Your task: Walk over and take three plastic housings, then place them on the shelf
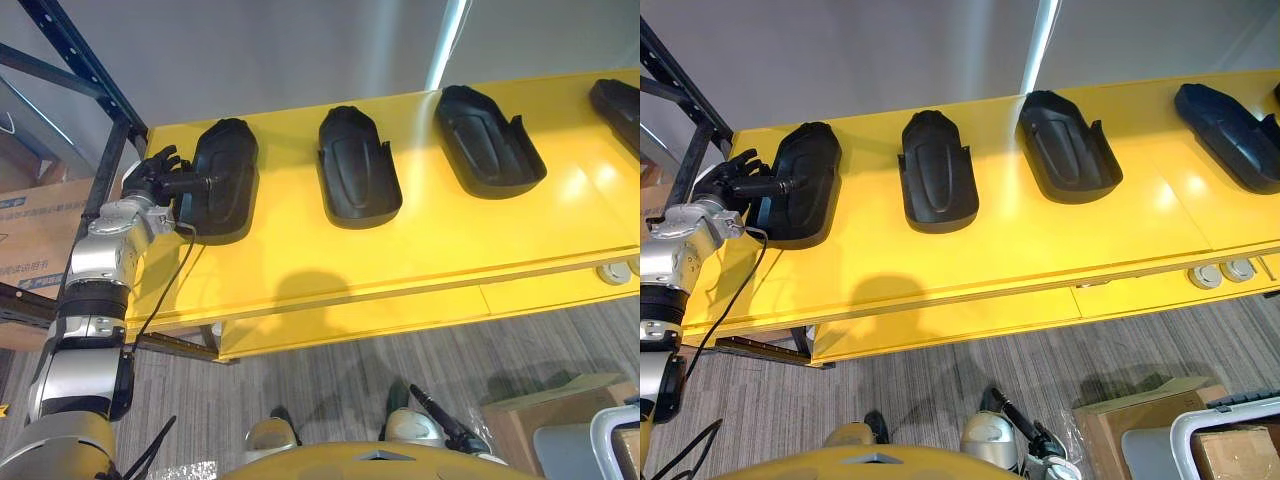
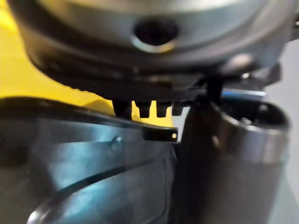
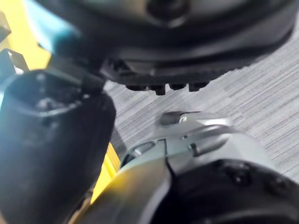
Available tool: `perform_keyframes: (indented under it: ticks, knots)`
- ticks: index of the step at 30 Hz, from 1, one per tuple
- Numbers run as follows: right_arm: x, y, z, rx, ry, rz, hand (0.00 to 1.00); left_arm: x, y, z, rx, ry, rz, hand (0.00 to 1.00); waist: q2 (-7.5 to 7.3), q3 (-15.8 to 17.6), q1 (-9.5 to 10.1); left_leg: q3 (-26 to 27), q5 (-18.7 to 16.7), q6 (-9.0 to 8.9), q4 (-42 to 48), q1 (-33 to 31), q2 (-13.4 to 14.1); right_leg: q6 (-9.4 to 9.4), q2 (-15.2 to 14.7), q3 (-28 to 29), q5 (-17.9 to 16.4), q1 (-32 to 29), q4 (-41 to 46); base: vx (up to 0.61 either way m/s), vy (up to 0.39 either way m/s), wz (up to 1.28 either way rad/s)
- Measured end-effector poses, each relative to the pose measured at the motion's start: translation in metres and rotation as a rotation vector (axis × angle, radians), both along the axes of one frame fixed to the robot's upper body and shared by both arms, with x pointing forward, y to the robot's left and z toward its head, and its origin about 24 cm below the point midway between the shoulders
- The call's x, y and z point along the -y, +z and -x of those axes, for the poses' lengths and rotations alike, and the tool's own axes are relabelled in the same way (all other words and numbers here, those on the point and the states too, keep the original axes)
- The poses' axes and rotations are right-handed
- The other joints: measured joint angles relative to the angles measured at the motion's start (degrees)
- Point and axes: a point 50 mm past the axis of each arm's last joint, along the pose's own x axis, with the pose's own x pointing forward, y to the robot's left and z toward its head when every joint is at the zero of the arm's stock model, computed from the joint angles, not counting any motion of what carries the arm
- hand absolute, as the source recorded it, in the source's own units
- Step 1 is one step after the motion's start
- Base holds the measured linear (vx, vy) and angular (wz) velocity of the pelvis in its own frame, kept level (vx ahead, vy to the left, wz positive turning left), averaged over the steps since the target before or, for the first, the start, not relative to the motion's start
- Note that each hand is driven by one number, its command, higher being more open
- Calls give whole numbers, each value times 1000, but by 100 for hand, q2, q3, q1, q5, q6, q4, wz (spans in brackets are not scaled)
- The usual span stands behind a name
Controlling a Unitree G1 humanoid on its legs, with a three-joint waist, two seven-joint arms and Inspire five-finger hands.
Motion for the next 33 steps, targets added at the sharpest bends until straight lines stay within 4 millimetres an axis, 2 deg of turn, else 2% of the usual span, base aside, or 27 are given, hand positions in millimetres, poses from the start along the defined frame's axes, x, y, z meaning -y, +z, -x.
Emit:
perform_keyframes:
  ticks: [7, 10, 13, 16, 20, 22, 25, 26, 28, 33]
  knots:
    - [3, -1, 11, -32, -22, -11, 100, 1, -1, 0, -34, -1, -136, 100, 85, -429, 23, -1, 18, 11, -57, 16, -7, -4, 9, -49, 60, 54, -81, -37, 3, 1]
    - [2, -2, 14, -38, -19, -18, 100, -1, 3, -1, -30, 15, -230, 100, 86, -487, 18, -4, 17, 10, -70, 8, -5, -17, 9, -42, 49, 75, -81, -11, 3, 1]
    - [0, -4, 21, -71, -25, -29, 100, 2, 21, -3, 61, 22, -281, 100, 63, -515, 29, -30, 42, 7, -142, 8, -16, -15, 11, -41, 51, 74, -80, -11, 8, 7]
    - [0, -6, 28, -105, -42, -41, 100, 9, 49, -7, 189, 18, -306, 100, -10, -582, 58, -69, 93, 9, -165, 3, -26, 3, 14, -52, 68, 77, -78, 32, 11, 6]
    - [-1, -7, 30, -113, -49, -46, 100, 26, 77, -4, 353, -10, -243, 100, -68, -645, 91, -68, 93, 9, -171, 3, -32, 1, 12, -50, 66, 76, -78, 0, 0, 0]
    - [0, -7, 30, -112, -56, -46, 100, 34, 81, 3, 422, -34, -193, 100, -73, -649, 88, -65, 92, 10, -176, 5, -33, -3, 12, -49, 63, 75, -78, 0, 0, 0]
    - [0, -8, 33, -123, -69, -49, 100, 47, 65, 22, 501, -52, -72, 100, -70, -663, 89, -57, 91, 8, -206, 18, -29, -21, 20, -46, 49, 75, -78, 0, 0, 0]
    - [-1, -8, 35, -128, -69, -49, 100, 51, 54, 29, 505, -54, -43, 100, -72, -669, 95, -52, 92, 7, -238, 27, -29, -26, 21, -45, 44, 75, -78, 0, 0, 0]
    - [-3, -9, 41, -151, -67, -52, 100, 65, 17, 46, 466, -40, 18, 100, -95, -690, 158, -14, 98, 2, -299, 75, -32, -57, 26, -21, 22, 76, -79, 5, 14, -5]
    - [-8, -11, 44, -161, -63, -64, 100, 84, -48, 73, 282, -15, 43, 100, -219, -763, 186, 25, 164, -4, -479, 192, -75, -79, 24, -4, 7, 80, -79, 12, 12, -3]
